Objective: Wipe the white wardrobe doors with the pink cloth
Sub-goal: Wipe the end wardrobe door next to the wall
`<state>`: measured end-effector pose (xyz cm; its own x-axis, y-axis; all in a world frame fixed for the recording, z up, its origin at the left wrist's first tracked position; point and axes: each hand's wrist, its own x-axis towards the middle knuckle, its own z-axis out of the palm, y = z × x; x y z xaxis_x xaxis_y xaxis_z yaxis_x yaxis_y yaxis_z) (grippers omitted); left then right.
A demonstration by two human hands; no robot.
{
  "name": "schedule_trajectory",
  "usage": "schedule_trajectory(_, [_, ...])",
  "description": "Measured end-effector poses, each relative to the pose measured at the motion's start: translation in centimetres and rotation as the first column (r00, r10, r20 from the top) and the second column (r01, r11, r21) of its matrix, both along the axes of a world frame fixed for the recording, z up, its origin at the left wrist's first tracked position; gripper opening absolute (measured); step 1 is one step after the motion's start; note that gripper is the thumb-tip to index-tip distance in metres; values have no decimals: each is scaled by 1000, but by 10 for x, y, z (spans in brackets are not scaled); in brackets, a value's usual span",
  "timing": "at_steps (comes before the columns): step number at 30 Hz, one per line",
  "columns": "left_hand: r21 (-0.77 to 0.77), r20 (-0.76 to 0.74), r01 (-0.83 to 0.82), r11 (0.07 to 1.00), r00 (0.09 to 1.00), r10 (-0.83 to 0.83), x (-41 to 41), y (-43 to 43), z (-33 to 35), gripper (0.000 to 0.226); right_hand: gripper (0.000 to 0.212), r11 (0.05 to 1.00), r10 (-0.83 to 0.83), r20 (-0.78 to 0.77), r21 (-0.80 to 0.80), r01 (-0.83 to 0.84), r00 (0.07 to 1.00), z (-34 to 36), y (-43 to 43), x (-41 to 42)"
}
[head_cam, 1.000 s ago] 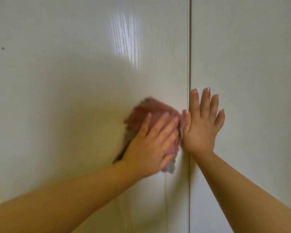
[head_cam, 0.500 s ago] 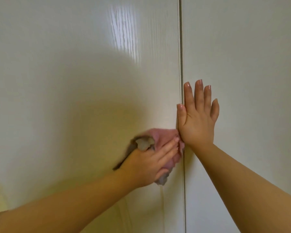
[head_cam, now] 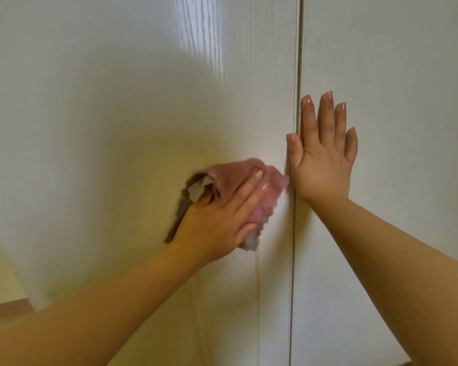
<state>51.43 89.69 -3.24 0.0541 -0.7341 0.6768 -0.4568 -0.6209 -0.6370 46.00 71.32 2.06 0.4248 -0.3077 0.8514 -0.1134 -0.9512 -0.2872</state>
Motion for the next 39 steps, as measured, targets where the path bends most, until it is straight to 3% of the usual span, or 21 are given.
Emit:
schedule_trajectory(4, [-81, 113, -18, 997, 993, 27, 12, 79, -6, 61, 53, 1000, 6, -11, 10, -6, 1000, 1, 3, -2])
schedule_trajectory(7, [-160, 127, -37, 986, 990, 58, 9, 55, -5, 60, 55, 1000, 5, -19, 10, -4, 1000, 3, 6, -3])
schedule_trajectory(10, [-87, 67, 20, 996, 998, -14, 0, -3, -6, 59, 56, 1000, -8, -25, 24, 9, 1000, 3, 6, -4])
schedule_trajectory(13, [2, 39, 2, 1000, 999, -2, -1, -9, -1, 58, 54, 999, -11, -45, 34, 13, 999, 6, 7, -7])
schedule_trajectory(21, [42, -26, 28, 999, 999, -27, 32, 191, -37, 60, 54, 989, 10, -126, 147, 8, 992, 11, 25, -19])
schedule_trajectory(23, [53, -14, 7, 999, 1000, -6, 34, 203, -38, 60, 56, 984, 16, -168, 176, 14, 986, 15, 31, -22])
schedule_trajectory(26, [-42, 26, 38, 998, 999, -37, 26, 154, -34, 54, 58, 979, 19, -175, 202, 17, 984, 20, 43, -27])
schedule_trajectory(31, [69, 31, 80, 994, 996, -82, 12, 81, -23, 52, 53, 999, 44, -60, -17, -45, 997, 13, 80, -32])
schedule_trajectory(39, [146, -73, 79, 986, 995, -69, 36, 261, -61, 55, 52, 989, 131, -104, -56, -137, 986, -16, 129, -23])
